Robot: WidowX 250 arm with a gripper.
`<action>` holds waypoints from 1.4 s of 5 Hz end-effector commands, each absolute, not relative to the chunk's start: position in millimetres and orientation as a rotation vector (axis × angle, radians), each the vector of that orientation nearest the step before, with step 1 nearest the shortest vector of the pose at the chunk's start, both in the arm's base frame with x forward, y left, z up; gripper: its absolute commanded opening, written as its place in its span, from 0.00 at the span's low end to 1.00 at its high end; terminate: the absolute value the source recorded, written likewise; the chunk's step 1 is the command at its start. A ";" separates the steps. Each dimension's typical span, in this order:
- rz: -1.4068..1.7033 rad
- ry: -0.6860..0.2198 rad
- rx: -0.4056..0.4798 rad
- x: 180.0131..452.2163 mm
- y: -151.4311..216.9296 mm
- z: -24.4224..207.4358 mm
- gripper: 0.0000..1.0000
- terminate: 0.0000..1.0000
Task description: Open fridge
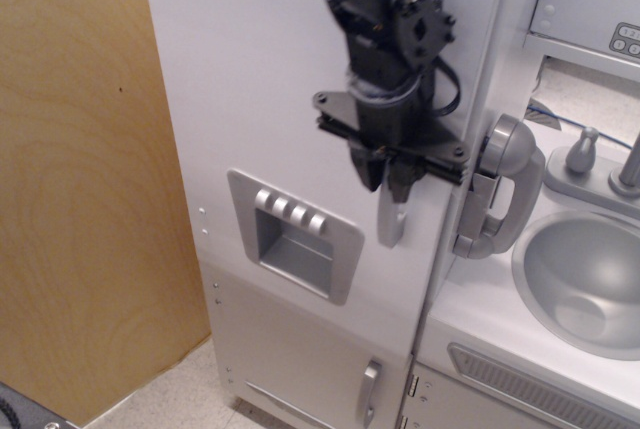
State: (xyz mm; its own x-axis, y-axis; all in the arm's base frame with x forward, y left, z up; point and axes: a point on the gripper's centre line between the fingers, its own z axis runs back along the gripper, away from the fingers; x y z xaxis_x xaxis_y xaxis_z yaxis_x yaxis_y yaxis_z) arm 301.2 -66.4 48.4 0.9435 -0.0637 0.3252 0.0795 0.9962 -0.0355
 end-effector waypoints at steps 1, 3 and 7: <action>-0.107 -0.372 -0.067 267.3 -60.9 71.8 0.00 0.00; -0.174 -0.312 -0.039 217.7 -46.1 74.1 1.00 0.00; -0.245 -0.110 -0.062 223.9 -131.0 68.1 1.00 0.00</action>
